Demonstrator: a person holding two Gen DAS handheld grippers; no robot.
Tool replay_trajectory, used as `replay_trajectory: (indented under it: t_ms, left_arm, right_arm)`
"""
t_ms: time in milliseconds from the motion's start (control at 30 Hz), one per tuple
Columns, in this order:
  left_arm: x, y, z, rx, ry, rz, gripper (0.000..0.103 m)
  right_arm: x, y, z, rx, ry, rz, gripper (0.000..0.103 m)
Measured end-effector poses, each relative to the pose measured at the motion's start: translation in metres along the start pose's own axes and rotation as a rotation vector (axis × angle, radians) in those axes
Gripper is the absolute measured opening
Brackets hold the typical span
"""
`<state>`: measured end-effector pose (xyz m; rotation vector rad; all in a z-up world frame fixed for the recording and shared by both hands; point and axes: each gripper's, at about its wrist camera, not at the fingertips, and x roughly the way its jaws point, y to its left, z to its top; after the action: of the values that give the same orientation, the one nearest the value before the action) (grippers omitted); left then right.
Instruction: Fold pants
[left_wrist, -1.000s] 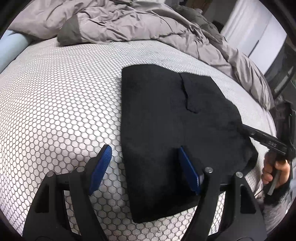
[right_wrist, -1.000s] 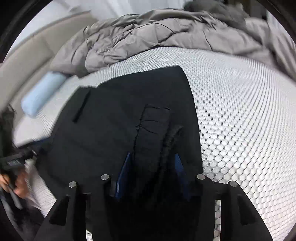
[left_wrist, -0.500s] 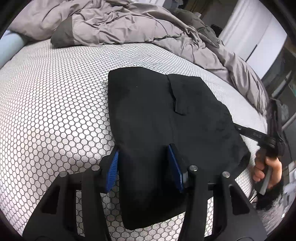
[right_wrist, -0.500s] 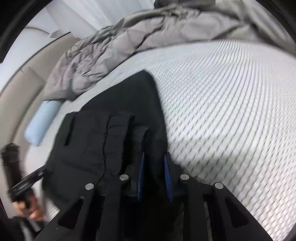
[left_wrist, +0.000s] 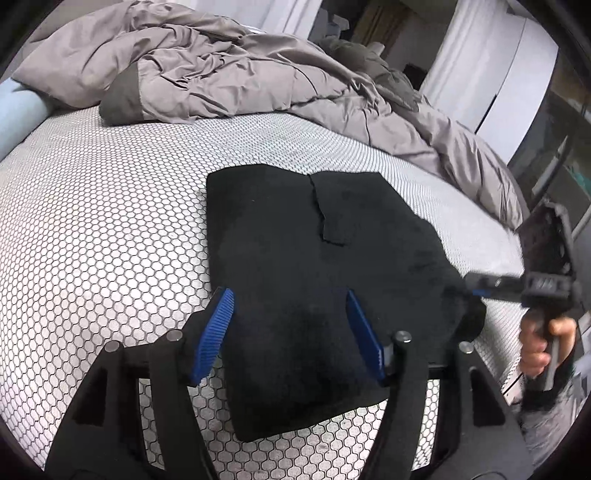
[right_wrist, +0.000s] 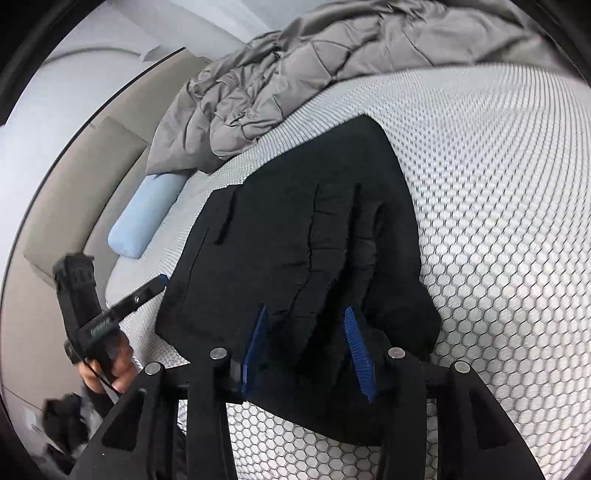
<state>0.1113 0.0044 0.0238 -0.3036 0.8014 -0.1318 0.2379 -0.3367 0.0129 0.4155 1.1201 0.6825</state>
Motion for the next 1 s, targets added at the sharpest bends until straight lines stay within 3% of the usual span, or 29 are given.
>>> replay_trajectory:
  t_ms: [233,333,367,400,467,633,700,733,767,833,900,933,967,1000]
  left_arm:
    - [0.014,-0.004,-0.004,0.011,0.036,0.005,0.062]
    - [0.016,-0.007,-0.006,0.030,0.041,0.011,0.063]
    - [0.017,-0.007,-0.006,0.032,0.042,0.012,0.063]
    - [0.017,-0.007,-0.005,0.033,0.043,0.010,0.063]
    - [0.016,-0.005,-0.004,0.035,0.047,0.003,0.063]
    - [0.011,0.000,-0.005,0.037,0.047,0.003,0.064]
    - [0.014,0.000,-0.005,0.047,0.058,0.015,0.065]
    - [0.014,0.000,-0.005,0.051,0.063,0.020,0.065]
    - [0.014,0.000,-0.005,0.050,0.063,0.021,0.065]
    - [0.010,0.002,-0.004,0.038,0.059,0.005,0.065]
    - [0.008,0.007,-0.001,0.011,0.053,-0.008,0.067]
    - [0.008,0.011,0.000,-0.006,0.053,-0.012,0.067]
    - [0.009,0.013,0.001,-0.018,0.055,-0.010,0.067]
    - [0.011,0.014,0.001,-0.029,0.058,-0.006,0.067]
  right_arm:
    - [-0.006,0.019,0.000,-0.044,-0.031,0.047,0.044]
    - [0.014,0.015,-0.005,-0.022,0.022,0.061,0.044]
    - [0.019,0.014,-0.006,-0.016,0.028,0.068,0.039]
    - [0.021,0.014,-0.007,-0.021,0.025,0.053,0.024]
    - [0.018,0.023,-0.008,-0.070,-0.003,-0.025,0.009]
    - [-0.013,0.052,-0.015,-0.188,-0.036,-0.055,0.005]
    - [-0.003,0.047,-0.019,-0.204,0.011,-0.150,0.005]
    - [0.006,0.041,-0.020,-0.202,0.035,-0.230,0.009]
    - [0.018,0.030,-0.021,-0.176,0.081,-0.253,0.015]
    - [0.016,0.022,-0.019,-0.130,0.091,-0.210,0.015]
    - [0.000,0.026,-0.016,-0.133,0.045,-0.166,0.024]
    - [-0.006,0.027,-0.014,-0.134,0.020,-0.154,0.030]
    - [-0.010,0.024,-0.013,-0.122,0.005,-0.125,0.045]
    - [-0.012,0.020,-0.013,-0.109,0.004,-0.104,0.052]
